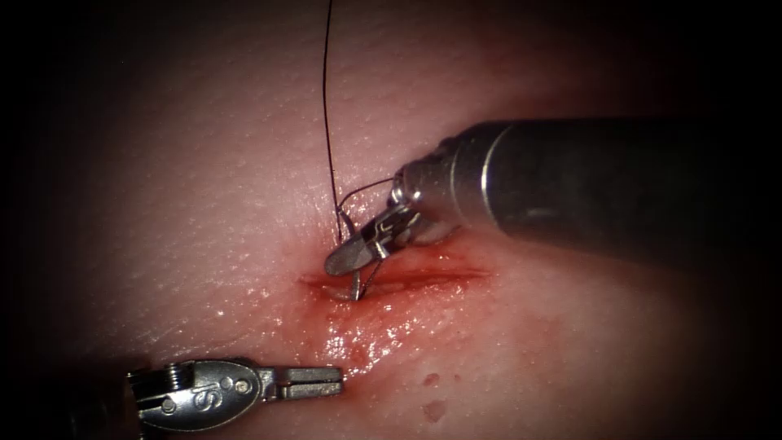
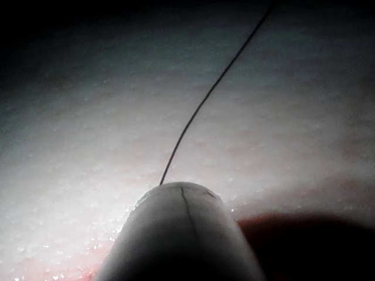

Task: Wound Closure
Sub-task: Throw the needle through the tissue below the wound using the right tool

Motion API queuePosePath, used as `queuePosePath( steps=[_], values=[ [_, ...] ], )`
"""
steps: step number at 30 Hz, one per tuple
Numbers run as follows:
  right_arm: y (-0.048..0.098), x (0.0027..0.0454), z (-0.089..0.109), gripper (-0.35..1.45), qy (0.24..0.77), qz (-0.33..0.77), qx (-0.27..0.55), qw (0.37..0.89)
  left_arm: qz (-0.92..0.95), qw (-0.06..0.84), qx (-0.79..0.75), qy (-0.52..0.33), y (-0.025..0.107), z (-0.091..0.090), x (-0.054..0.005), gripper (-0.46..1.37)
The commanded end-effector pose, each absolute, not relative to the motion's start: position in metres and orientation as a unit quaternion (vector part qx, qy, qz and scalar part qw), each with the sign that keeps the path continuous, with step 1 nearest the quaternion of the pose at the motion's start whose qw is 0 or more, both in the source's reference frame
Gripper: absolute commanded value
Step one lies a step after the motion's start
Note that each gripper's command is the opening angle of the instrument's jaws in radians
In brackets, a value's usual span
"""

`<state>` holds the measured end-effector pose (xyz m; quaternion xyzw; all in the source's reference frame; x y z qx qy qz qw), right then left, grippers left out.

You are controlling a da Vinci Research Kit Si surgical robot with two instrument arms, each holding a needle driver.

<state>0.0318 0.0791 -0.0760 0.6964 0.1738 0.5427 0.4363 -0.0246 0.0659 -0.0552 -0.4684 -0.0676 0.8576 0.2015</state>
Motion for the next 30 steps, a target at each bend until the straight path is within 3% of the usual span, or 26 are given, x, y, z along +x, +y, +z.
queuePosePath(
  steps=[1,15,25,30],
  values=[
    [0.0793,0.0316,-0.0758,-0.35,0.18,0.546,0.69,0.441,0.857,0.201,-0.469,-0.069,0.0658,-0.0554,-0.0245,-0.35],
    [0.0817,0.0314,-0.0767,-0.35,0.238,0.563,0.669,0.423,0.858,0.204,-0.467,-0.069,0.0661,-0.0522,-0.0242,-0.35],
    [0.0814,0.0316,-0.0775,-0.35,0.207,0.577,0.685,0.395,0.856,0.211,-0.465,-0.08,0.0657,-0.0499,-0.0239,-0.35],
    [0.0803,0.0322,-0.0782,-0.35,0.165,0.564,0.72,0.369,0.856,0.211,-0.465,-0.081,0.0662,-0.0494,-0.0237,-0.35]
  ],
)
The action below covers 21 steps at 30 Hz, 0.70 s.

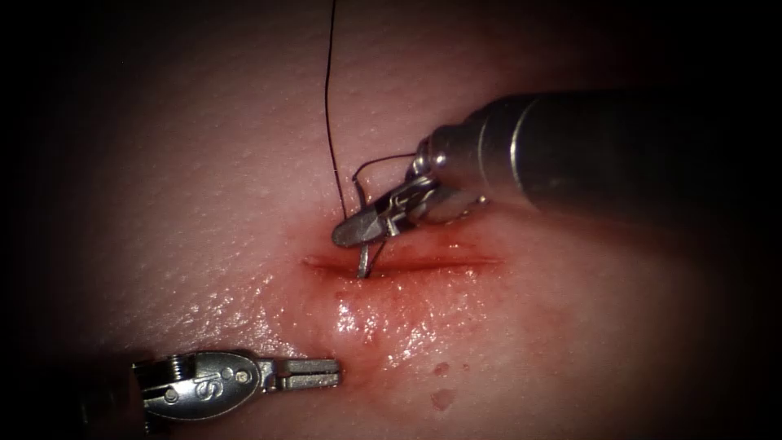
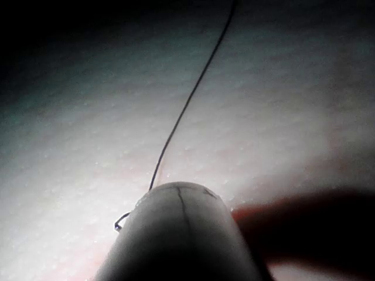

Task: Wound Closure
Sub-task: Throw the needle through the tissue below the wound using the right tool

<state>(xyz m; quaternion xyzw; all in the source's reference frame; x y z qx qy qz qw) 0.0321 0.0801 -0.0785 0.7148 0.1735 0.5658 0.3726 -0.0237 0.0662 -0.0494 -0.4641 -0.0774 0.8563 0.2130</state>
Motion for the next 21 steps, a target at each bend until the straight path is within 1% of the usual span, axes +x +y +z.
queuePosePath(
  steps=[1,3,6,8,12,15,17,21],
  values=[
    [0.0801,0.0322,-0.0782,-0.35,0.156,0.561,0.726,0.366,0.856,0.211,-0.465,-0.081,0.0662,-0.0493,-0.0237,-0.35],
    [0.0795,0.0323,-0.0777,-0.35,0.137,0.568,0.722,0.37,0.855,0.213,-0.465,-0.084,0.0663,-0.0492,-0.0237,-0.35],
    [0.0789,0.0323,-0.0772,-0.35,0.129,0.579,0.716,0.368,0.855,0.213,-0.465,-0.084,0.0663,-0.0492,-0.0237,-0.35],
    [0.0784,0.0322,-0.077,-0.35,0.146,0.583,0.717,0.353,0.855,0.211,-0.466,-0.083,0.0664,-0.0493,-0.0237,-0.35],
    [0.0783,0.0318,-0.0774,-0.35,0.158,0.594,0.707,0.351,0.856,0.21,-0.465,-0.082,0.0665,-0.0496,-0.0235,-0.35],
    [0.0787,0.0317,-0.0776,-0.35,0.169,0.59,0.704,0.357,0.858,0.209,-0.463,-0.078,0.0665,-0.0498,-0.0235,-0.35],
    [0.079,0.0317,-0.0777,-0.35,0.191,0.585,0.697,0.369,0.858,0.21,-0.463,-0.078,0.0664,-0.0499,-0.0235,-0.35],
    [0.0794,0.0315,-0.0779,-0.35,0.227,0.579,0.688,0.374,0.858,0.21,-0.462,-0.077,0.0663,-0.05,-0.0235,-0.35]
  ],
)
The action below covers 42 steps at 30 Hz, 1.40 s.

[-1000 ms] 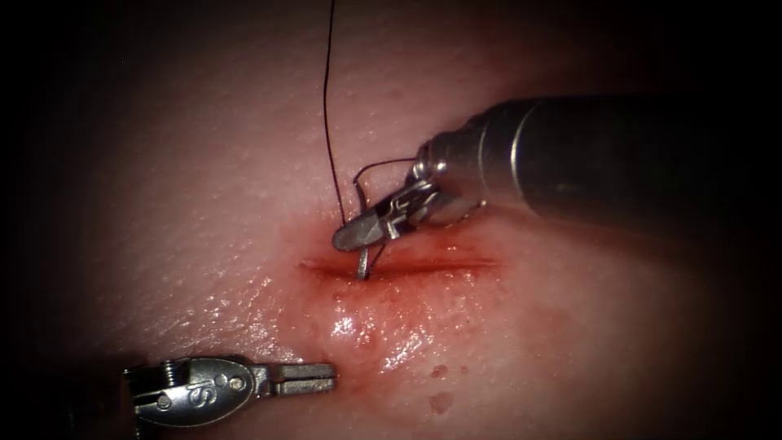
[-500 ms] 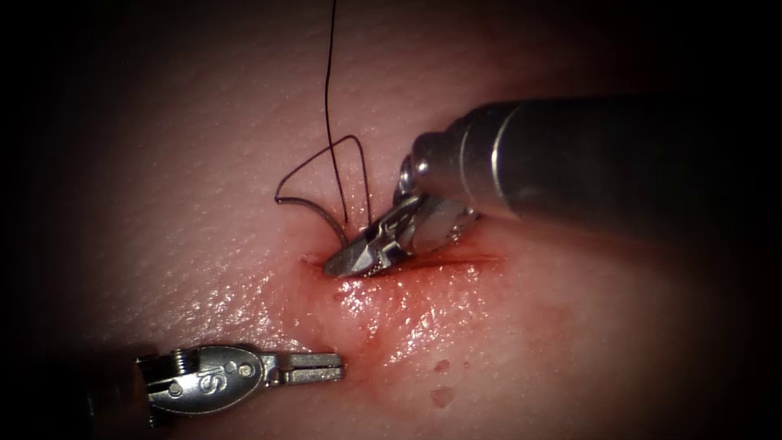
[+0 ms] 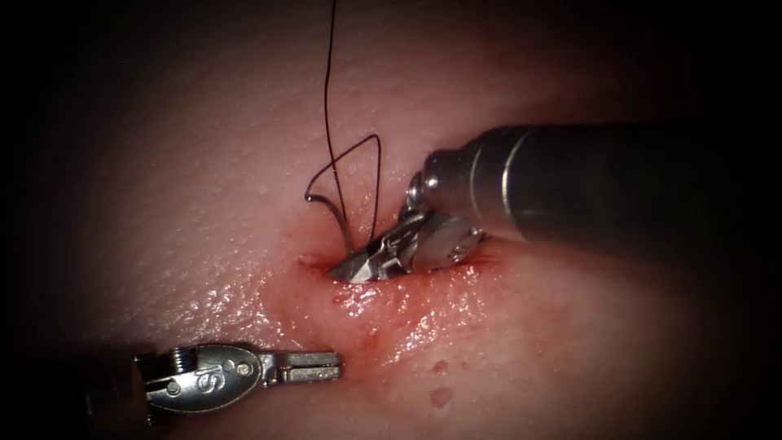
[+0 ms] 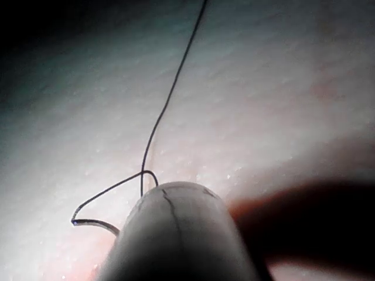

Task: Wound Closure
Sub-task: Throw the needle through the tissue below the wound using the right tool

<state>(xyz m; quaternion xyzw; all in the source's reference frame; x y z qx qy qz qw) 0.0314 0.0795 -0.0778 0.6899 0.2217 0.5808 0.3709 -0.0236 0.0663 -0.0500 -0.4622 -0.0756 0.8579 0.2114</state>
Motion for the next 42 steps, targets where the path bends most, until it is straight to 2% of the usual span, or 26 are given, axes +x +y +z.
queuePosePath(
  steps=[1,2,6,9,11,15,17,19,25,33,35,40,42],
  values=[
    [0.0795,0.0314,-0.078,-0.35,0.243,0.581,0.679,0.378,0.858,0.21,-0.462,-0.077,0.0663,-0.05,-0.0235,-0.35],
    [0.0796,0.0314,-0.078,-0.35,0.254,0.585,0.671,0.378,0.858,0.21,-0.462,-0.077,0.0663,-0.05,-0.0235,-0.35],
    [0.0802,0.0309,-0.0776,0.34,0.282,0.592,0.652,0.382,0.858,0.21,-0.462,-0.077,0.0663,-0.0501,-0.0234,-0.35],
    [0.0808,0.0305,-0.077,0.84,0.328,0.588,0.614,0.412,0.858,0.21,-0.462,-0.077,0.0662,-0.0502,-0.0234,-0.35],
    [0.0812,0.0302,-0.0765,1.0,0.359,0.582,0.585,0.436,0.858,0.21,-0.462,-0.077,0.0662,-0.0503,-0.0234,-0.35],
    [0.0818,0.0296,-0.0759,1.07,0.415,0.56,0.528,0.486,0.858,0.211,-0.462,-0.077,0.0661,-0.0505,-0.0234,-0.35],
    [0.0821,0.0296,-0.0758,1.19,0.441,0.544,0.497,0.512,0.858,0.211,-0.461,-0.078,0.0661,-0.0505,-0.0234,-0.35],
    [0.0822,0.0296,-0.0759,1.24,0.46,0.533,0.472,0.53,0.858,0.211,-0.461,-0.077,0.0661,-0.0506,-0.0234,-0.35],
    [0.0826,0.03,-0.0766,1.25,0.514,0.488,0.386,0.591,0.858,0.212,-0.461,-0.077,0.0662,-0.0506,-0.0235,-0.35],
    [0.083,0.0303,-0.0771,1.24,0.548,0.438,0.297,0.648,0.859,0.21,-0.461,-0.079,0.0661,-0.0507,-0.0235,-0.35],
    [0.0833,0.0304,-0.0772,1.26,0.561,0.406,0.253,0.676,0.859,0.21,-0.461,-0.079,0.0661,-0.0507,-0.0234,-0.35],
    [0.0835,0.0307,-0.0773,1.32,0.571,0.365,0.197,0.708,0.859,0.21,-0.46,-0.08,0.0661,-0.0508,-0.0235,-0.35],
    [0.0837,0.0309,-0.0775,1.27,0.573,0.327,0.166,0.733,0.859,0.21,-0.46,-0.08,0.0661,-0.0508,-0.0235,-0.35]
  ],
)
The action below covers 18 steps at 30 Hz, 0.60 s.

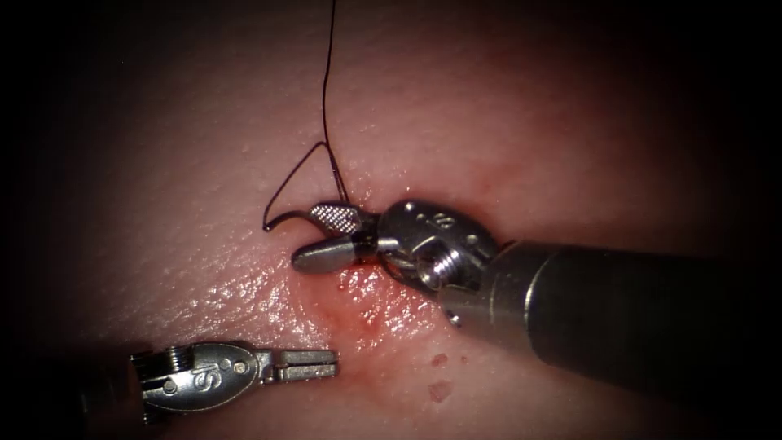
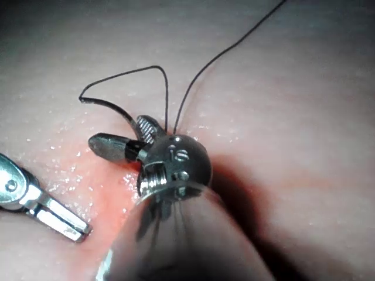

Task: Wound Closure
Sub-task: Throw the needle through the tissue below the wound using the right tool

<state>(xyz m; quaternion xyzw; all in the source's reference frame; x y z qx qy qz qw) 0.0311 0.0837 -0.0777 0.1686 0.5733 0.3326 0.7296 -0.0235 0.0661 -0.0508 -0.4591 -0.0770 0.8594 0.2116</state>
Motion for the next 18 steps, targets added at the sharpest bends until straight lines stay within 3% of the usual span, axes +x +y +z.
queuePosePath(
  steps=[1,18],
  values=[
    [0.0839,0.031,-0.0776,1.27,0.572,0.31,0.155,0.744,0.859,0.21,-0.46,-0.08,0.0661,-0.0508,-0.0235,-0.35],
    [0.0853,0.032,-0.0789,1.2,0.566,0.243,0.107,0.781,0.859,0.208,-0.46,-0.079,0.066,-0.0511,-0.0237,-0.35]
  ],
)
